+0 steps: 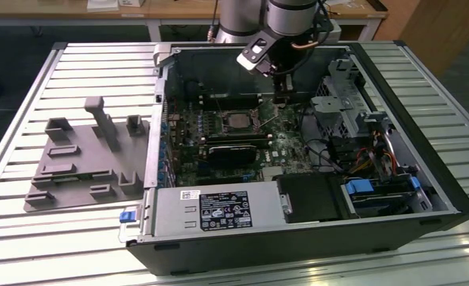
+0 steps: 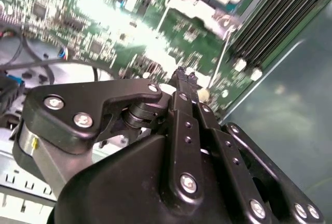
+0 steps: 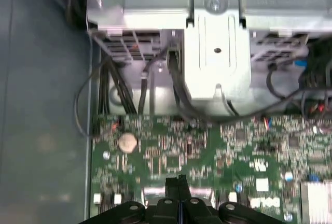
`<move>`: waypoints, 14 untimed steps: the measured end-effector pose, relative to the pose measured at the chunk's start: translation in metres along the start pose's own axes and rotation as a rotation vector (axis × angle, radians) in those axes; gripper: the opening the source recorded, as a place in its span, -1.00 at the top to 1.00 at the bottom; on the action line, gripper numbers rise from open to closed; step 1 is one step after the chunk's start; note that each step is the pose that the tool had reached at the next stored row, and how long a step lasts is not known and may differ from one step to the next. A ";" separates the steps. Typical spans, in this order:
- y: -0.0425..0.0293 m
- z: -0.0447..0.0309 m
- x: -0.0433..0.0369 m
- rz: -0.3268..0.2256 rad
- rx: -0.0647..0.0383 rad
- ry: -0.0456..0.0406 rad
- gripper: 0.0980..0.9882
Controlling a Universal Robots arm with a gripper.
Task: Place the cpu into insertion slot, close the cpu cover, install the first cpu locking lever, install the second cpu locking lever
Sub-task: 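Close the cpu cover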
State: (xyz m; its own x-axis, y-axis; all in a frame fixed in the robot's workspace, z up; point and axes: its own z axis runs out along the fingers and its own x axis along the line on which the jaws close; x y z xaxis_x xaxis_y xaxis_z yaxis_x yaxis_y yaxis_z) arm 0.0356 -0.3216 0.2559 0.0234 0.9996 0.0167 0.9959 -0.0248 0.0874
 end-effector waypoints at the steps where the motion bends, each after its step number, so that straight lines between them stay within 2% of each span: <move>1: 0.0034 0.0003 0.0001 0.000 0.000 0.0000 0.98; 3: 0.0093 0.0008 0.0002 0.000 0.000 0.0000 0.98; 5: 0.0119 0.0013 0.0003 0.000 0.000 0.0001 0.98; 10: 0.0144 0.0044 0.0003 0.000 0.001 -0.0001 0.98; 14: 0.0149 0.0103 0.0002 0.000 0.004 -0.0002 0.98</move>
State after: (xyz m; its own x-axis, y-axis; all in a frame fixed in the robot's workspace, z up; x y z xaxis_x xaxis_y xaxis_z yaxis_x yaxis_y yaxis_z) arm 0.0513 -0.3216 0.2470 0.0235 0.9996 0.0165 0.9962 -0.0248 0.0838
